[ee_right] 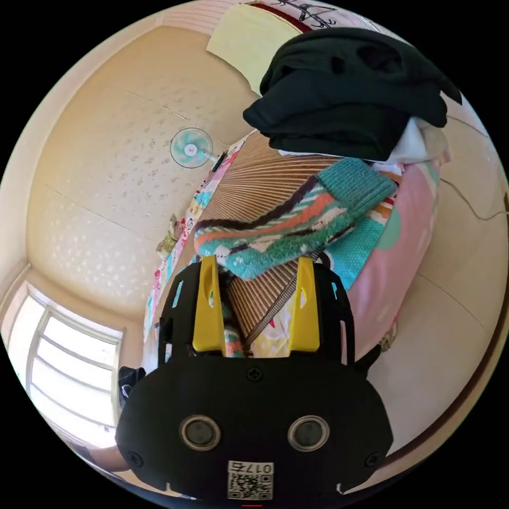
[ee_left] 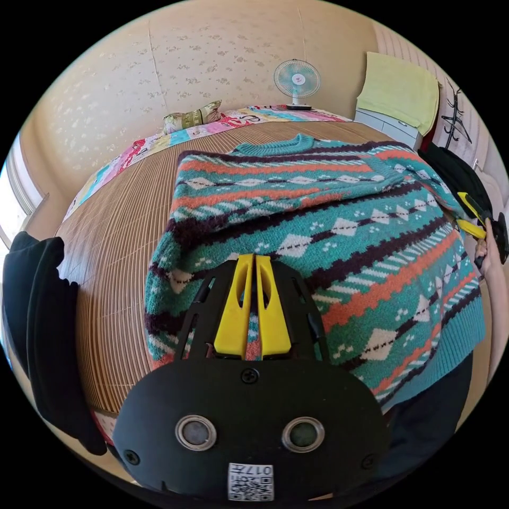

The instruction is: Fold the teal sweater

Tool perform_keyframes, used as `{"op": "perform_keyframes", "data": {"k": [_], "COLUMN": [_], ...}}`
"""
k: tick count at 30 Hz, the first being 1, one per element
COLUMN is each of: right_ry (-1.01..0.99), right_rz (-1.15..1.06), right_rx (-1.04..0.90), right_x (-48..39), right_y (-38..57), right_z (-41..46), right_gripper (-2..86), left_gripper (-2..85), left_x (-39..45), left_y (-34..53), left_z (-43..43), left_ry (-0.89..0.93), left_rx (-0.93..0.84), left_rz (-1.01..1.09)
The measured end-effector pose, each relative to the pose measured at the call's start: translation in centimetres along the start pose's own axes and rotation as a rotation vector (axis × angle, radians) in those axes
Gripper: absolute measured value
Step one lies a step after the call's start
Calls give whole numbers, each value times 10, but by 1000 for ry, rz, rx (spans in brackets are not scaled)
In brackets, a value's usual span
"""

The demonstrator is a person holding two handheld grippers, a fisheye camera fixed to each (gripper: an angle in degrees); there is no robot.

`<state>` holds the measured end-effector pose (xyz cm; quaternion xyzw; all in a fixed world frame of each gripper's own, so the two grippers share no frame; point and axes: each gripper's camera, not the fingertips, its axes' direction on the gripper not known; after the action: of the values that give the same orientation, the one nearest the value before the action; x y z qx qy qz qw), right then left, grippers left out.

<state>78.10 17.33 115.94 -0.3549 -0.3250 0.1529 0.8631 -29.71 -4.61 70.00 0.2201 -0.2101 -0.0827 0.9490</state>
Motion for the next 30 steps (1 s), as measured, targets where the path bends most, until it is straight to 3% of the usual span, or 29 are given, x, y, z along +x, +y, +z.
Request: {"op": "perform_keyframes", "data": {"k": [3,6,9,11,14,17,21,24,30], "right_ry": [-78,-44,-165,-332,-414,-410,-385,-257,260], "right_rz": [19,-191,-484,-703,-864,-879,-809,-763,-660], "right_rx": [-22,133,171,36,-215,-425,-529,-502,-286], "right_x": [-3,-88,-196,-275,-338,-348,-319,-293,-259], "right_y": [-31,-32,-8,26,94,163,218,237,234], "right_z": [11,-2,6,40,110,175,211,206,149], "right_gripper": [139,104,101,103,145,159,130,123,105], "left_gripper": [-10,-10,-10,-10,-10,-10,-10,-10,-10], "left_x": [6,9,14,16,19,21,25,28,32], "left_y": [-2,-4,-7,-9,-12,-16,-23,-29,-43], "left_z": [1,0,-1,-2,-4,-7,-12,-17,-28], "left_ry": [-16,-19,-28,-31,-29,-28,-26,-27,-22], "left_rx": [-3,-5,-5,-6,-5,-4,-3,-3,-5], "left_rz": [8,10,14,15,14,13,12,12,9]}}
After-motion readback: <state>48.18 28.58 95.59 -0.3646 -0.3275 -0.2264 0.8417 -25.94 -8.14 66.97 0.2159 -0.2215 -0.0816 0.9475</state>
